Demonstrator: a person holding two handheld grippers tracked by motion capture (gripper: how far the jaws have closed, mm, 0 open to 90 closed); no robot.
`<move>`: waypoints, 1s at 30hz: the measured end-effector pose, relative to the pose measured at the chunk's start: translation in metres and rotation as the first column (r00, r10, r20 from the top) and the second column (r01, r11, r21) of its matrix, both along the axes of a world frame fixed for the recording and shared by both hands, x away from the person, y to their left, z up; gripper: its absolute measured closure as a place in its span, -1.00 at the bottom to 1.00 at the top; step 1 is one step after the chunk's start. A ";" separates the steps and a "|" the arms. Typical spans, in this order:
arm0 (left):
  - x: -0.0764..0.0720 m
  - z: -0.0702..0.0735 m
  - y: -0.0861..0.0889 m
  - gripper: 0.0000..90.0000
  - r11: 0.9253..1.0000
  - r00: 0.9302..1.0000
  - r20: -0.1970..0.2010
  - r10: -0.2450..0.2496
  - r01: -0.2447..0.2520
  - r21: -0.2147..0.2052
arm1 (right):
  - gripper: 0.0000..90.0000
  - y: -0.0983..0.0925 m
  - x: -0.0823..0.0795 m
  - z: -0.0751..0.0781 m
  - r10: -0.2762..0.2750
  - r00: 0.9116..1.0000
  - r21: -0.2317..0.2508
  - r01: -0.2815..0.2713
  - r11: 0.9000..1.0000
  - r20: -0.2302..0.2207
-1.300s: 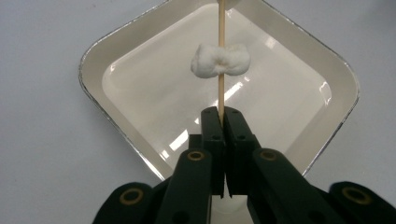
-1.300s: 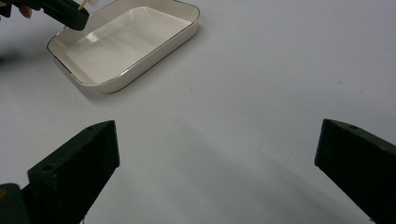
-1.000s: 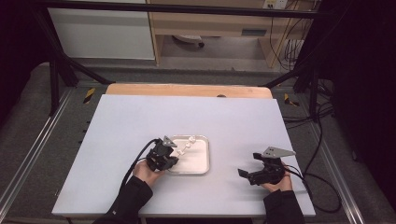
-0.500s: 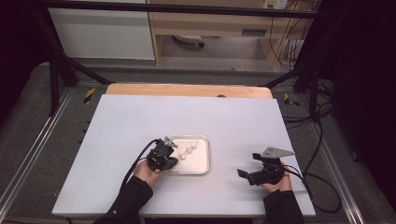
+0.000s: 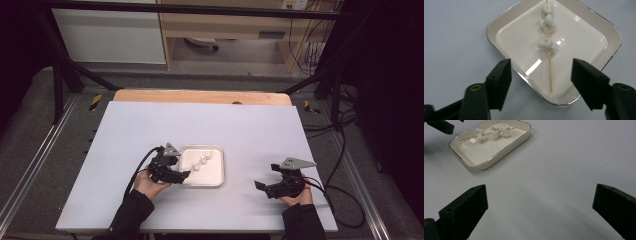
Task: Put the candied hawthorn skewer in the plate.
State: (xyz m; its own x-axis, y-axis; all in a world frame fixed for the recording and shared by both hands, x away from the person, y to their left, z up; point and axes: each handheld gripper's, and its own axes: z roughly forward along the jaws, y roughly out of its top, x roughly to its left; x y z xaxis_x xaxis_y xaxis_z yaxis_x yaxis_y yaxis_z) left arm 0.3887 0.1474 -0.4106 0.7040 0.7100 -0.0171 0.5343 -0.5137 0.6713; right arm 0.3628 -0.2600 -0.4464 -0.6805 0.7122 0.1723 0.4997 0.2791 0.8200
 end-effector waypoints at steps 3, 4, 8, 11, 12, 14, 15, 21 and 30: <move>-0.003 0.002 0.011 -0.51 0.999 1.000 -0.012 -0.006 0.006 -0.047 | -0.99 0.000 0.000 0.000 0.000 1.000 -0.004 0.000 1.000 -0.002; -0.005 0.003 0.015 -0.55 0.998 1.000 -0.012 -0.002 0.002 -0.056 | -0.99 0.000 0.000 0.000 -0.001 1.000 -0.005 0.001 1.000 -0.001; -0.010 0.003 0.033 -0.67 0.998 1.000 0.014 -0.005 0.006 -0.067 | -0.99 0.000 0.000 0.000 -0.002 1.000 -0.008 0.002 1.000 -0.002; -0.014 0.001 0.047 -0.73 0.996 1.000 0.026 0.003 0.000 -0.088 | -0.99 0.000 0.000 0.000 -0.008 1.000 -0.011 0.007 1.000 -0.005; -0.016 0.001 0.052 -0.75 0.995 1.000 0.030 0.007 -0.004 -0.096 | -0.99 0.000 0.000 0.000 -0.008 1.000 -0.012 0.008 1.000 -0.006; -0.020 -0.002 0.062 -0.77 0.994 0.999 0.040 0.015 -0.011 -0.109 | -0.99 0.000 0.000 0.000 -0.007 1.000 -0.012 0.007 1.000 -0.006; -0.022 -0.003 0.067 -0.78 0.993 0.999 0.044 0.020 -0.015 -0.113 | -0.99 0.000 0.000 0.000 -0.006 1.000 -0.014 0.006 1.000 -0.005; -0.030 -0.013 0.097 -0.81 0.987 0.997 0.075 0.027 -0.015 -0.160 | -0.99 -0.001 0.000 0.000 -0.009 1.000 -0.020 0.009 1.000 -0.008; -0.042 -0.030 0.124 -0.80 0.988 0.995 0.056 0.086 -0.077 -0.136 | -0.99 0.000 -0.001 -0.002 -0.006 1.000 -0.032 0.006 0.999 -0.008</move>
State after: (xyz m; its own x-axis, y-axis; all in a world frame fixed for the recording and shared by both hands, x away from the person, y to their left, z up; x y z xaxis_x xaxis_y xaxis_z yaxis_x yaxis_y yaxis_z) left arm 0.3468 0.2715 -0.4410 0.6466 0.7592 -0.0739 0.5262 -0.3739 0.7638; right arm 0.3619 -0.2599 -0.4481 -0.6749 0.7214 0.1549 0.5083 0.3024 0.8063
